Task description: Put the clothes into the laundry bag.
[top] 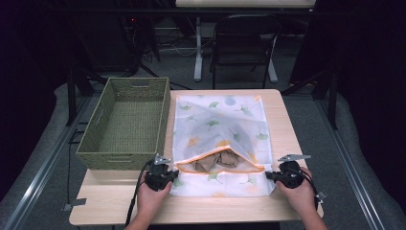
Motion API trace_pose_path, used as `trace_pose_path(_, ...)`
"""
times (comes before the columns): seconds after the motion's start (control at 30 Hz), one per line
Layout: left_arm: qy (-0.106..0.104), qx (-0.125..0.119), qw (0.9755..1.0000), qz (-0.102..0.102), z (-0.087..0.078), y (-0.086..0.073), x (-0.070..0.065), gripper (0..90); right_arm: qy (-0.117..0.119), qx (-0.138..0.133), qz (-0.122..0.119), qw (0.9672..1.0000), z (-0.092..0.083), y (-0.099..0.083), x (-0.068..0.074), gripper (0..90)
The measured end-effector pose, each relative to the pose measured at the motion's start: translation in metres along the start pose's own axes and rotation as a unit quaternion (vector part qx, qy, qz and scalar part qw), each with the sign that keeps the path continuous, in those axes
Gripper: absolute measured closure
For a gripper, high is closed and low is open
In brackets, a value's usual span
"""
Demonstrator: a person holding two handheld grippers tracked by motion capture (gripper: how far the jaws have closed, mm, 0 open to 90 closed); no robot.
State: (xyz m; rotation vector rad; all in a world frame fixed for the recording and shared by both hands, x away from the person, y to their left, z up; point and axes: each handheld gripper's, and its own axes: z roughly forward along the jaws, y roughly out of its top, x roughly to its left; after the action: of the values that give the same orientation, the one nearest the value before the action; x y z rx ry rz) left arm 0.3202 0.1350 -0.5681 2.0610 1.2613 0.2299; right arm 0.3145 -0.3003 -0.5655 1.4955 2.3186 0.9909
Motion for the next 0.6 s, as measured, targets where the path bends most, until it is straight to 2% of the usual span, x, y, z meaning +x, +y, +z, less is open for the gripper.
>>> trace_pose_path(0.33,-0.006,-0.006,0.9999,-0.006,-0.0022,0.0004,-0.0003,88.6,0.002,-0.001,-0.009,1.0000,-0.0024,0.0010,0.0014,88.6)
trace_pose_path(0.6,-0.001,-0.010,0.9999,-0.009,-0.0064,0.0014,0.0005,88.6,0.000,-0.004,-0.019,0.9998,-0.0055,0.0028,0.0043,88.7)
